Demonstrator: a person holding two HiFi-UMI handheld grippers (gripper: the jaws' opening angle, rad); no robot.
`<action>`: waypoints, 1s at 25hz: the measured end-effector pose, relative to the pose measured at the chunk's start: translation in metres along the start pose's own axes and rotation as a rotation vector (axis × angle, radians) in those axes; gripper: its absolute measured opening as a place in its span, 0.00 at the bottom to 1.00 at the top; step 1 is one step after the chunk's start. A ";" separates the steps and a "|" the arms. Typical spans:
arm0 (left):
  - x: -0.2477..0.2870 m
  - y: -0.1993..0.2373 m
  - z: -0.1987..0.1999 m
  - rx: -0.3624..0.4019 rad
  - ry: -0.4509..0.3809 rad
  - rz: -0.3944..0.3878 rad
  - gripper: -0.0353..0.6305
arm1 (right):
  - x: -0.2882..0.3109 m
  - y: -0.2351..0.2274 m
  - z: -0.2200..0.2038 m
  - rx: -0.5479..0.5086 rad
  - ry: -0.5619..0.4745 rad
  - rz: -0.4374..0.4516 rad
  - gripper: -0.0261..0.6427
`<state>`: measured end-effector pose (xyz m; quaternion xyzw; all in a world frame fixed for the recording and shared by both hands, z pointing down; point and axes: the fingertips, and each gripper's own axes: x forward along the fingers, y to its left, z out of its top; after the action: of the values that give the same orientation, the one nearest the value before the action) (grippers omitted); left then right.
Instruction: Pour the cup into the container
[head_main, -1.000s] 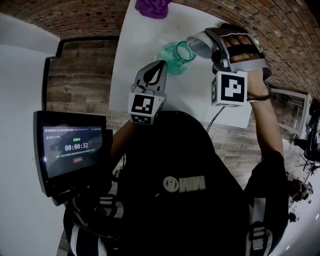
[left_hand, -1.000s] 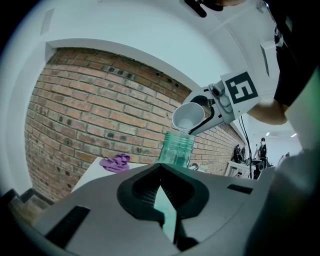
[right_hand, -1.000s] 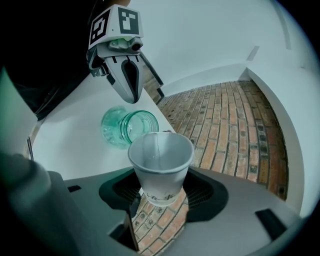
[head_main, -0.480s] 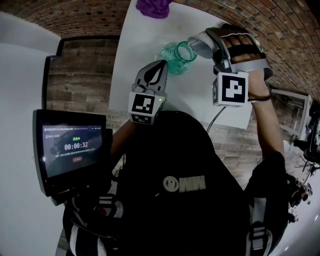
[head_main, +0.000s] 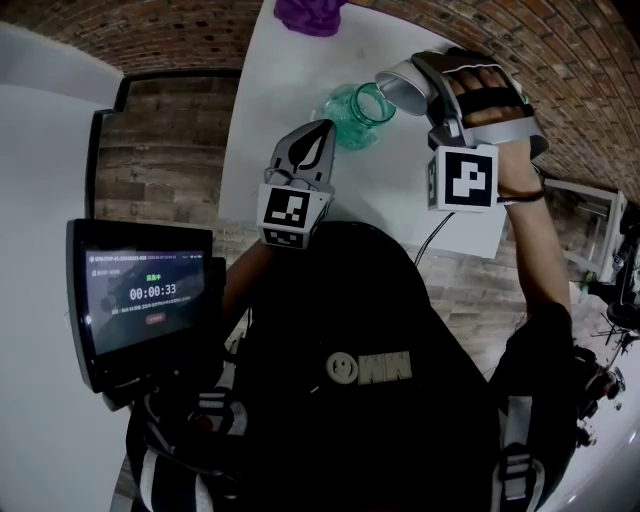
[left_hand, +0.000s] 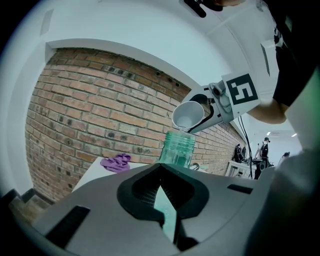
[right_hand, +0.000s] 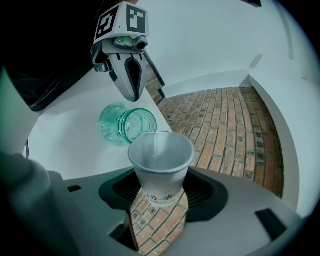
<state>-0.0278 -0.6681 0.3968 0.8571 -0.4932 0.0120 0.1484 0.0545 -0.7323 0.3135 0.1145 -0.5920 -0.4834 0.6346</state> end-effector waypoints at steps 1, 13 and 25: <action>0.000 0.000 0.000 -0.001 0.000 0.000 0.05 | 0.000 0.000 0.001 0.001 -0.002 0.001 0.42; 0.000 -0.001 0.000 0.001 0.000 -0.003 0.05 | -0.001 -0.002 -0.001 -0.041 0.004 -0.008 0.42; -0.001 -0.001 -0.001 0.000 -0.002 -0.005 0.05 | -0.003 -0.005 0.002 -0.156 0.014 -0.024 0.42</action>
<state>-0.0274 -0.6669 0.3971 0.8583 -0.4913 0.0110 0.1480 0.0508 -0.7317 0.3090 0.0752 -0.5466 -0.5350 0.6398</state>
